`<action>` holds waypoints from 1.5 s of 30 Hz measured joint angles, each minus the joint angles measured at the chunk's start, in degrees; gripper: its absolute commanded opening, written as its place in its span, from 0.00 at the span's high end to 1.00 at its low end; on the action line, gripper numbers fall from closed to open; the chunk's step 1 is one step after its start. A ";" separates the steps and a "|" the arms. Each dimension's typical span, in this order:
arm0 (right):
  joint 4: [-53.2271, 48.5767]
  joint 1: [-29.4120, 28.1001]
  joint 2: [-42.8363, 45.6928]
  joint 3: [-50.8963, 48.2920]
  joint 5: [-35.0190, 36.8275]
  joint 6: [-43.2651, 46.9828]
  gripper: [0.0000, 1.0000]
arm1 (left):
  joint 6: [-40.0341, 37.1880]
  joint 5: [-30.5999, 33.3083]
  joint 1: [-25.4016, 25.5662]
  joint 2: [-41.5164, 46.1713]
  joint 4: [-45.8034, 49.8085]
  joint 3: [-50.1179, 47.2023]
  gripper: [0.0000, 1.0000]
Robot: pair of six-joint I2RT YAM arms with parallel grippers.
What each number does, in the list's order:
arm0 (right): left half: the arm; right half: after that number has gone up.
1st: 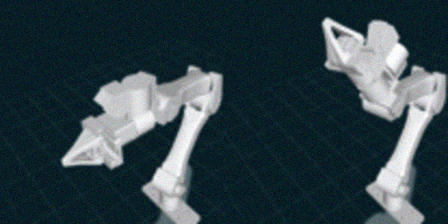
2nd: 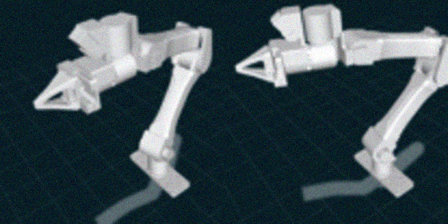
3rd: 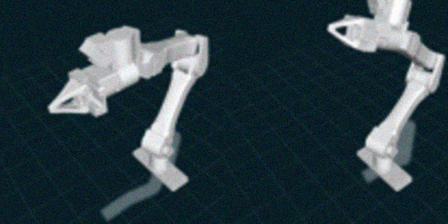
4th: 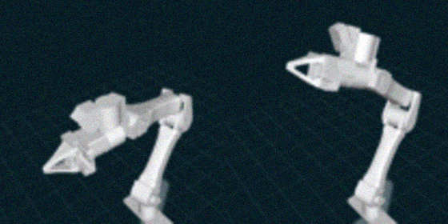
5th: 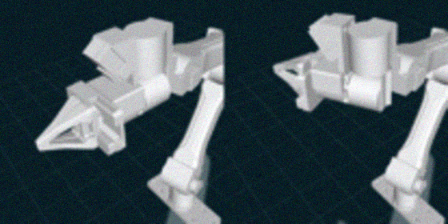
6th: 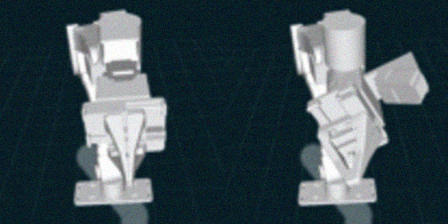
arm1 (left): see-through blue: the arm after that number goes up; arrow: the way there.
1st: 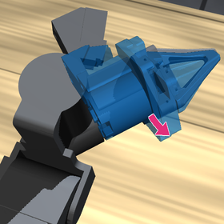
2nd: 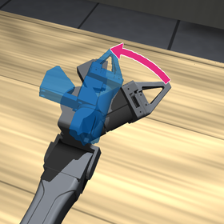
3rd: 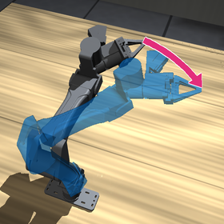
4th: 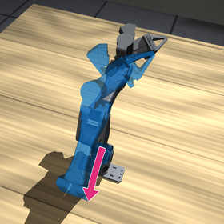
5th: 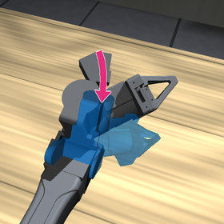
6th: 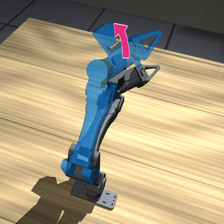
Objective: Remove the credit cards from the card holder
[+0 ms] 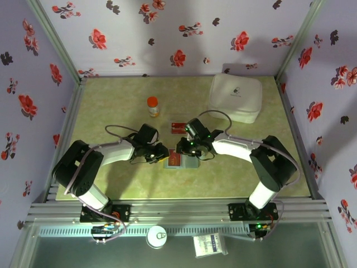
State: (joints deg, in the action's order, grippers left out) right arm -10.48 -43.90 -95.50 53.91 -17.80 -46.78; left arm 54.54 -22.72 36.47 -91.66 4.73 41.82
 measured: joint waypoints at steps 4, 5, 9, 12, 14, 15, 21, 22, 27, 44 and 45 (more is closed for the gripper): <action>1.09 -0.04 -1.46 -0.17 -0.63 -0.39 0.75 | 0.02 0.00 0.00 0.00 0.00 0.00 0.83; 1.40 -0.04 -1.79 -0.26 -0.70 -0.42 0.75 | 0.02 0.00 0.00 0.00 0.00 0.00 0.83; 2.43 -0.07 -2.75 -1.05 -1.09 -0.57 0.76 | 0.15 0.00 0.00 -0.02 0.00 0.00 0.85; 3.19 -0.17 -3.04 -1.73 -1.64 -1.11 0.76 | 0.17 0.00 0.00 0.00 0.00 -0.04 0.86; 3.43 -0.26 -3.19 -1.88 -1.79 -1.33 0.77 | 0.17 0.02 0.00 -0.02 -0.02 -0.24 0.86; 3.48 -0.26 -3.30 -1.90 -1.95 -1.44 0.78 | 0.17 0.02 0.00 0.00 0.02 -0.35 0.86; 4.66 -0.31 -3.67 -2.14 -2.19 -1.75 0.80 | 0.17 0.00 0.00 0.00 -0.02 -0.55 0.86; 4.72 -0.31 -3.74 -2.19 -2.21 -1.75 0.80 | 0.17 0.00 0.00 -0.02 0.00 -0.55 0.86; 5.03 -0.31 -4.07 -2.23 -2.25 -1.75 0.77 | 0.17 0.00 0.00 0.00 0.00 -0.55 0.86; -0.11 -0.37 -1.27 -2.21 1.25 0.15 0.75 | 0.17 0.00 0.00 0.02 0.11 -0.52 0.86; -0.37 -0.37 -0.90 -2.21 1.40 0.26 0.75 | 0.17 0.02 0.00 0.11 0.28 -0.52 0.86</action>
State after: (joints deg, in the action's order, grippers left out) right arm -10.85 -44.27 -96.40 51.70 -16.40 -46.52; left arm 54.72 -22.70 36.47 -91.55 5.02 41.30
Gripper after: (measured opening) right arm 0.246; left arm 0.138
